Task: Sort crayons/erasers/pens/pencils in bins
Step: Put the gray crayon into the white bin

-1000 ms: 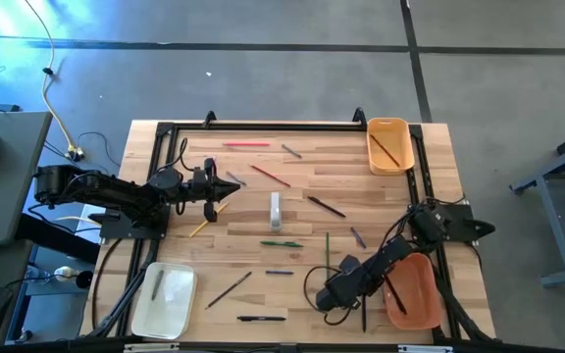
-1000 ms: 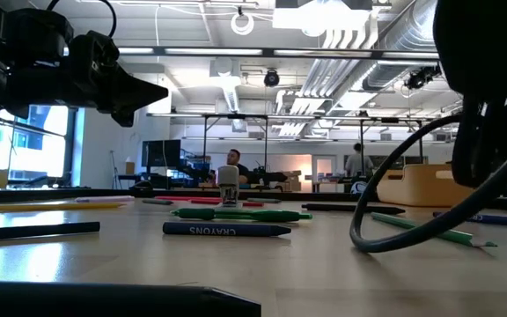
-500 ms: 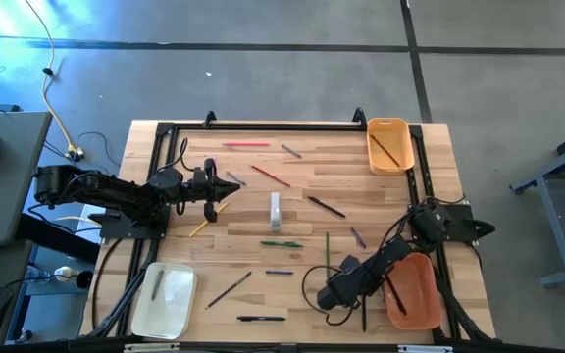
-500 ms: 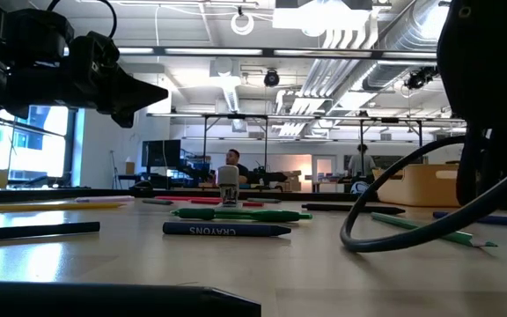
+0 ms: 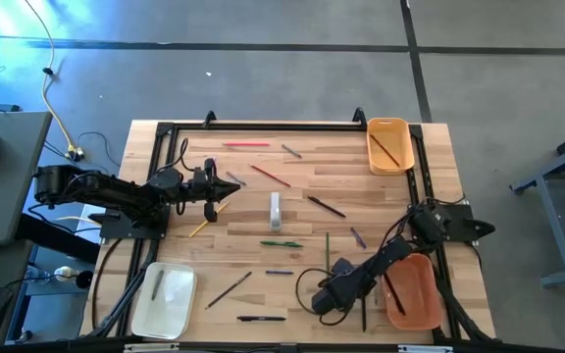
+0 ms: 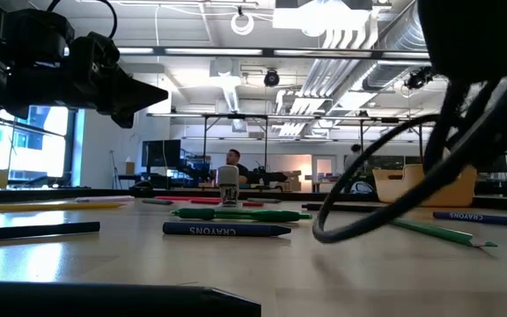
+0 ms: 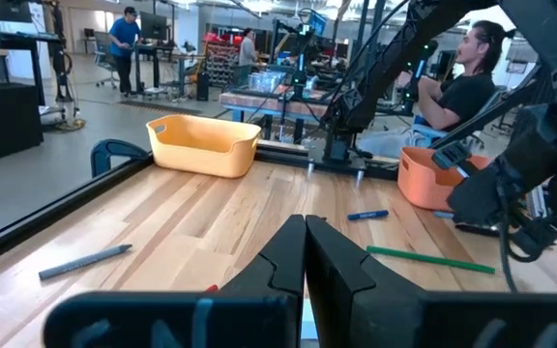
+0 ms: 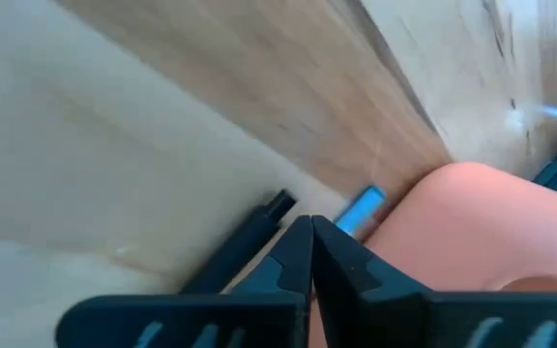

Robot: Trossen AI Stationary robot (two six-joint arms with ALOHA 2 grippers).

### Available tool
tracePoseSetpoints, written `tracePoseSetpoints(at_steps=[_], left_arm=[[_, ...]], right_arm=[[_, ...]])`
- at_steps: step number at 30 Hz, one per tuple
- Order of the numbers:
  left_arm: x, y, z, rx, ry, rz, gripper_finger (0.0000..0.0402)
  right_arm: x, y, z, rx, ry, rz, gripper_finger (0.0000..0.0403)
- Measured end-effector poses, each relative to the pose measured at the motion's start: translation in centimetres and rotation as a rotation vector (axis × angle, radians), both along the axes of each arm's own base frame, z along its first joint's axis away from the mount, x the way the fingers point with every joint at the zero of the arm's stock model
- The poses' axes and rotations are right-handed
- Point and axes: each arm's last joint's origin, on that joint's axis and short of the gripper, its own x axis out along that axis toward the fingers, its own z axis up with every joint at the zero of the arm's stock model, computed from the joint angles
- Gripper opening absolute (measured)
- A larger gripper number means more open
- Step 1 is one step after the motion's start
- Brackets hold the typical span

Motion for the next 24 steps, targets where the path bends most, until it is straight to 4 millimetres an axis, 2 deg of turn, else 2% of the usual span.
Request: tracePoseSetpoints(at_steps=[9, 13, 19, 21, 24], left_arm=[[0.0, 0.0, 0.0, 0.0, 0.0, -0.001, 0.0], [0.0, 0.0, 0.0, -0.001, 0.0, -0.003, 0.0], [0.0, 0.0, 0.0, -0.004, -0.001, -0.003, 0.0], [0.0, 0.0, 0.0, -0.004, -0.001, -0.003, 0.0], [0.0, 0.0, 0.0, -0.011, -0.003, -0.004, 0.0]], right_arm=[[1.6, 0.5, 2.6, 0.071, -0.029, -0.068, 0.0], [1.5, 1.1, 4.7, 0.077, -0.154, -0.114, 0.0], [-1.3, 1.7, 7.7, -0.061, -0.562, -0.282, 0.0], [-2.7, 1.8, 7.7, -0.051, -0.621, -0.374, 0.0], [-4.6, 1.6, 6.2, -0.051, -0.603, -0.483, 0.0]])
